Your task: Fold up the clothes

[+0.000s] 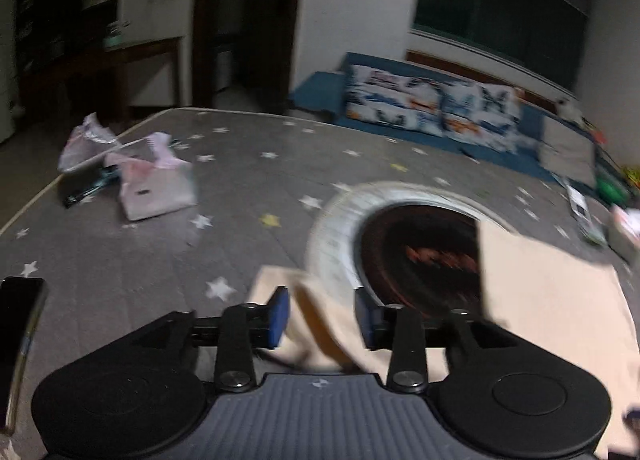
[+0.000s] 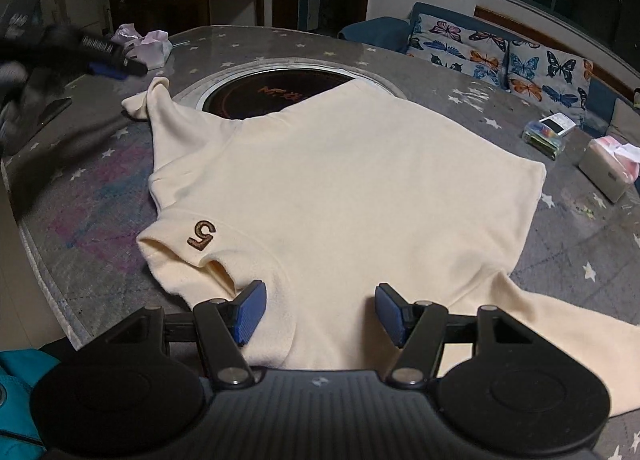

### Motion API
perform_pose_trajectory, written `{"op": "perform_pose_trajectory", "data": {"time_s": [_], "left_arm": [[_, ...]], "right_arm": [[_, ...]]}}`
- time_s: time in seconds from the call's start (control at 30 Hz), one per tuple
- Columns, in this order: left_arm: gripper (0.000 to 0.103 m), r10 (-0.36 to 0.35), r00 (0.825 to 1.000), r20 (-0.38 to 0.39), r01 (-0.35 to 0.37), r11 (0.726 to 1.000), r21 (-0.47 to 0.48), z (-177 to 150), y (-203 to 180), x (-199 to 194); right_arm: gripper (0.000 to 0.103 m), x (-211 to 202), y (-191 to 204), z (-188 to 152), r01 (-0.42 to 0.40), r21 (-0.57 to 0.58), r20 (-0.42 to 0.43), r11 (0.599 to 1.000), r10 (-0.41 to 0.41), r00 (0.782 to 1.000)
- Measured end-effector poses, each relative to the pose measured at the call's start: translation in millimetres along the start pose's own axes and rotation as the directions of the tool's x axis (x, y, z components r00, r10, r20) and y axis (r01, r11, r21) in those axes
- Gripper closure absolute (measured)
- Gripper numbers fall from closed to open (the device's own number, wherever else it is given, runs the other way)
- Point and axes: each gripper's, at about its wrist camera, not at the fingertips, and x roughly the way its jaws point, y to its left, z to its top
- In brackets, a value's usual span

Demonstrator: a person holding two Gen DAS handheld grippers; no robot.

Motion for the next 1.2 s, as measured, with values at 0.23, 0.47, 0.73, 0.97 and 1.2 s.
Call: {"op": "perform_pose_trajectory", "data": {"time_s": [0.23, 0.47, 0.73, 0.97, 1.2], "left_arm": [[0.055, 0.133, 0.979, -0.152, -0.128, 0.991, 0.043, 33, -10, 58], [0.09, 0.14, 0.948, -0.284, -0.147, 0.989, -0.004, 31, 5, 89], [0.101, -0.071, 0.996, -0.052, 0.06, 0.98, -0.187, 33, 45, 39], [0.1, -0.028, 0.992, 0.12, 0.06, 0.96, -0.272, 2, 92, 3], [0.088, -0.036, 0.999, -0.004, 0.034, 0.965, -0.261, -9, 90, 17]], "right_arm": [[0.041, 1, -2, -1, -0.003, 0.007, 0.0, 1.0, 0.003, 1.0], [0.039, 2, -3, -2, -0.003, 0.013, 0.005, 1.0, 0.003, 1.0], [0.037, 3, -4, -2, 0.0, 0.016, 0.008, 1.0, -0.001, 1.0], [0.037, 2, -3, -2, 0.004, 0.008, 0.008, 1.0, -0.004, 1.0], [0.037, 3, -2, 0, 0.007, -0.005, 0.002, 1.0, -0.007, 1.0]]}}
